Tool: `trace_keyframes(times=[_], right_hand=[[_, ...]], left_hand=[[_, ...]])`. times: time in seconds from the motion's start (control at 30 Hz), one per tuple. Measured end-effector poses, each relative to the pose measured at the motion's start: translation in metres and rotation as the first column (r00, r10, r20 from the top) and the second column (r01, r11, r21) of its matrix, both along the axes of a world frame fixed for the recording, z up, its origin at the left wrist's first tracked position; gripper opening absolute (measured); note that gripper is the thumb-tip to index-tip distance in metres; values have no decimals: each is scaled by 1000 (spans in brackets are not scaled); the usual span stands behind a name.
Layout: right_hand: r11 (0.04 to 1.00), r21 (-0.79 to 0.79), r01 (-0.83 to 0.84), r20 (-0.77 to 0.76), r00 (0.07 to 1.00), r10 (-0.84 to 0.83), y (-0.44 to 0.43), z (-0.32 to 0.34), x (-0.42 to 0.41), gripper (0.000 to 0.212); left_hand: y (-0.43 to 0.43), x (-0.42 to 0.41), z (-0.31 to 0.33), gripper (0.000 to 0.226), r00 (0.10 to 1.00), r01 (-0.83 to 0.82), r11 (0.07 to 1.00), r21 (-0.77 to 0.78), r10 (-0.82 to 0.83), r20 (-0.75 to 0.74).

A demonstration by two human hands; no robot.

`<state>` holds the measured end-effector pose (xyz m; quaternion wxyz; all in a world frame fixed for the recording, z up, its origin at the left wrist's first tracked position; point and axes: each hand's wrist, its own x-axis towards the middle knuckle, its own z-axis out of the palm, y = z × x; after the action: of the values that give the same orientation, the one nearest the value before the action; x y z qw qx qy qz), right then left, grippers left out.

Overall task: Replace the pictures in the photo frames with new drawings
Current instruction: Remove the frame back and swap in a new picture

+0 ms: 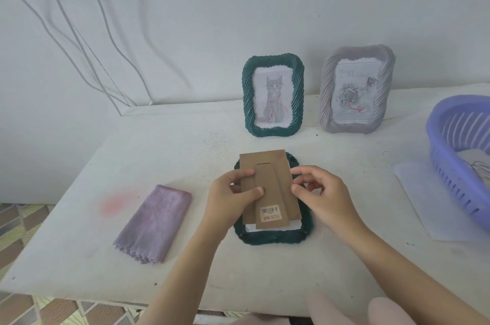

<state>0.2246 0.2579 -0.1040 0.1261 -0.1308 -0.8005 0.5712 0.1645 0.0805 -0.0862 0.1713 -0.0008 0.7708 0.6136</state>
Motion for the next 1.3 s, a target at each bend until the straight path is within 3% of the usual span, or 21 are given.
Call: trace_keyframes(times=[0.43,0.87,1.3], right_hand=[[952,307,0,37,999,-12,-2,-8,-2,21],[902,430,26,-25,1000,-17,0,-3,1,17],[925,380,-7,12,1000,3,4,-5,-3,21]], left_hand=[[13,5,-11,39,959,17,939,-344,-112,-259],[13,8,-16,41,924,14,895,-446,-182,-336],[8,5,-16,43,912,52,878,-475,-236,-335]])
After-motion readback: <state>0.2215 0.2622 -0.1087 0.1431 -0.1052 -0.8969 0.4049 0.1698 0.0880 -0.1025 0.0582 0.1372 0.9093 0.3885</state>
